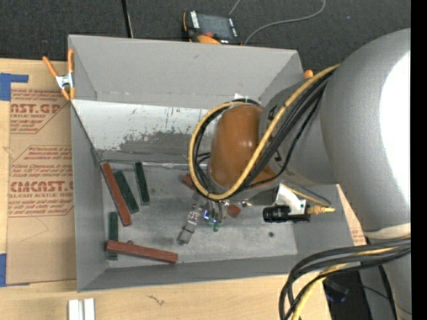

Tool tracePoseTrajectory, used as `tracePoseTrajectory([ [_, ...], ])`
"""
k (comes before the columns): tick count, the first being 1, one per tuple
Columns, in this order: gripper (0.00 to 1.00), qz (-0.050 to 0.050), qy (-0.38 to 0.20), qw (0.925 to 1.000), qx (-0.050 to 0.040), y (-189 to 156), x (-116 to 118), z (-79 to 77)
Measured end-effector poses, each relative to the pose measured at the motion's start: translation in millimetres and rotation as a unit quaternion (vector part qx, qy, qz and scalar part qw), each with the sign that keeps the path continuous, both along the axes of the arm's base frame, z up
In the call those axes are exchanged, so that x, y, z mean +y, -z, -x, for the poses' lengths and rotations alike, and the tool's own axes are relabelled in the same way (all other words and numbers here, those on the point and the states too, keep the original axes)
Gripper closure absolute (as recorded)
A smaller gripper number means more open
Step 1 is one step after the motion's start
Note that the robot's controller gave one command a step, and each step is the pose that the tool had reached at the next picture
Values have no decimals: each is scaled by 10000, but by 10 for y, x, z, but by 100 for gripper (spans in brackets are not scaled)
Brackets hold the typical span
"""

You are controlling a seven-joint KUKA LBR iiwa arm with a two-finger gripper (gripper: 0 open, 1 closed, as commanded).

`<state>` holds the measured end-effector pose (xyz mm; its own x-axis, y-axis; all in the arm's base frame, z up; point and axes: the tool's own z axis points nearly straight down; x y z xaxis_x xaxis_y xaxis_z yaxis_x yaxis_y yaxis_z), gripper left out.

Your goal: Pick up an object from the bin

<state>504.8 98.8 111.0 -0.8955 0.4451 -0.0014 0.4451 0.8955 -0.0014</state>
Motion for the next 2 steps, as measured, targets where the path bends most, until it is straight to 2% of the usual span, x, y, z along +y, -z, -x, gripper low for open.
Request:
tracePoseTrajectory([
  [1,0,1,-637,9980,-21,415,-503,-623],
  [2,100,-12,-646,9979,-61,379,-476,-641],
])
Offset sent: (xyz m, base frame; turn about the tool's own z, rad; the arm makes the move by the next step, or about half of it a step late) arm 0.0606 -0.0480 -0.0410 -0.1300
